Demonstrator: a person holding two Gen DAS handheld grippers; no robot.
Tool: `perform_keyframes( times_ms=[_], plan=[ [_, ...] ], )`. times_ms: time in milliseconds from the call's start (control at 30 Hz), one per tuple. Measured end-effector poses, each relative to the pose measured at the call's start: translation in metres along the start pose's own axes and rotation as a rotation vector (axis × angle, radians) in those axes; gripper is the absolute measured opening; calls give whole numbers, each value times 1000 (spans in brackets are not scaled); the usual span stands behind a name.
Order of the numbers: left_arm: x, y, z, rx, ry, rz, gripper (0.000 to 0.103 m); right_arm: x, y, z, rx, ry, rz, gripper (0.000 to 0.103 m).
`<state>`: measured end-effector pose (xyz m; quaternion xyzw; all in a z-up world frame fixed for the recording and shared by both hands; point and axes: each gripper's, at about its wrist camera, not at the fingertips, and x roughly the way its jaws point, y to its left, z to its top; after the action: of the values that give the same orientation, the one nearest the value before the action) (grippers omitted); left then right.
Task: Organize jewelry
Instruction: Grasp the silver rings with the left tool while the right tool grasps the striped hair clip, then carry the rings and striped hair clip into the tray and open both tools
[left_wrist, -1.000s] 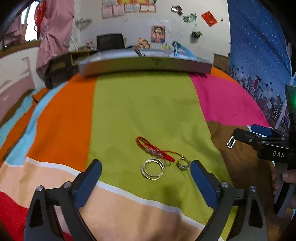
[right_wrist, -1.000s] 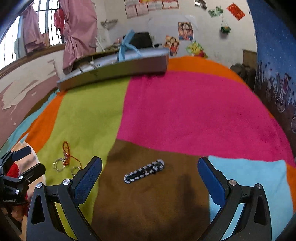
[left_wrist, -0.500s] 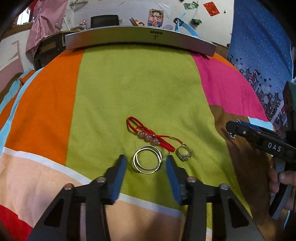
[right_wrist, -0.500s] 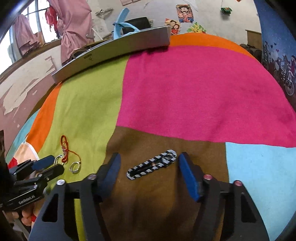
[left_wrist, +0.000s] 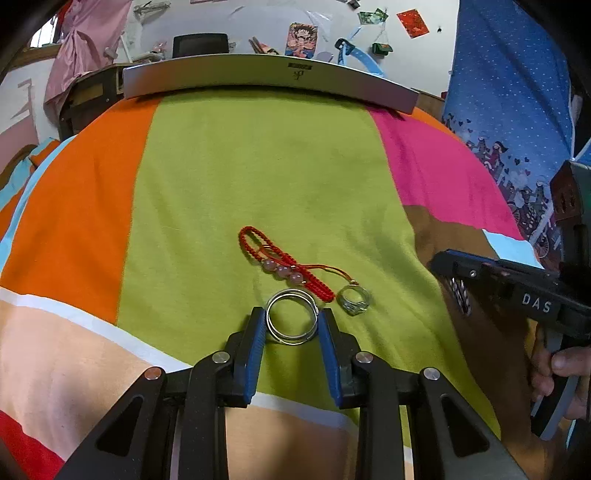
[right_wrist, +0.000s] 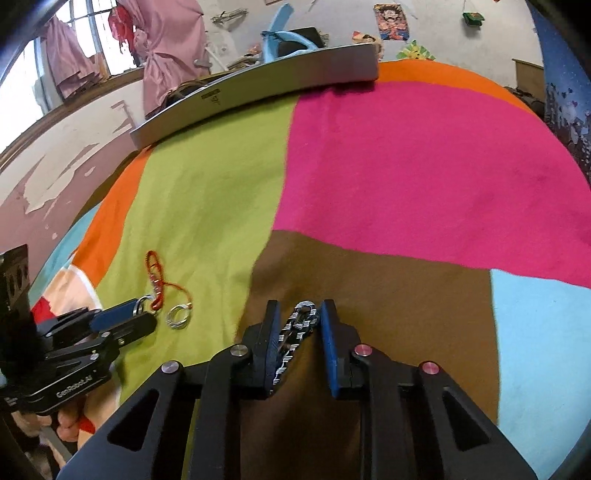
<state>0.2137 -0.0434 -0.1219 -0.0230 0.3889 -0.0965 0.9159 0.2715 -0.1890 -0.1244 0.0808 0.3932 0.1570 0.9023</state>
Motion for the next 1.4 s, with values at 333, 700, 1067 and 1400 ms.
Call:
perform_keyframes(
  times_ms=[333,700,1067,1400],
  plan=[
    [-19,-5,-1,30,-75,-3,27,-10,-6,-11,26,-18,79,15],
    [-39,-14,19,18,-137,5,27,-31,-11,-5,54,-116,147,14],
    [-57,-11,69,10,-161,67,27,-73,-20,30,78,-214,168,14],
    [-54,27,162,-66,-284,147,27,-59,-8,148,7,-267,234,14]
  ],
)
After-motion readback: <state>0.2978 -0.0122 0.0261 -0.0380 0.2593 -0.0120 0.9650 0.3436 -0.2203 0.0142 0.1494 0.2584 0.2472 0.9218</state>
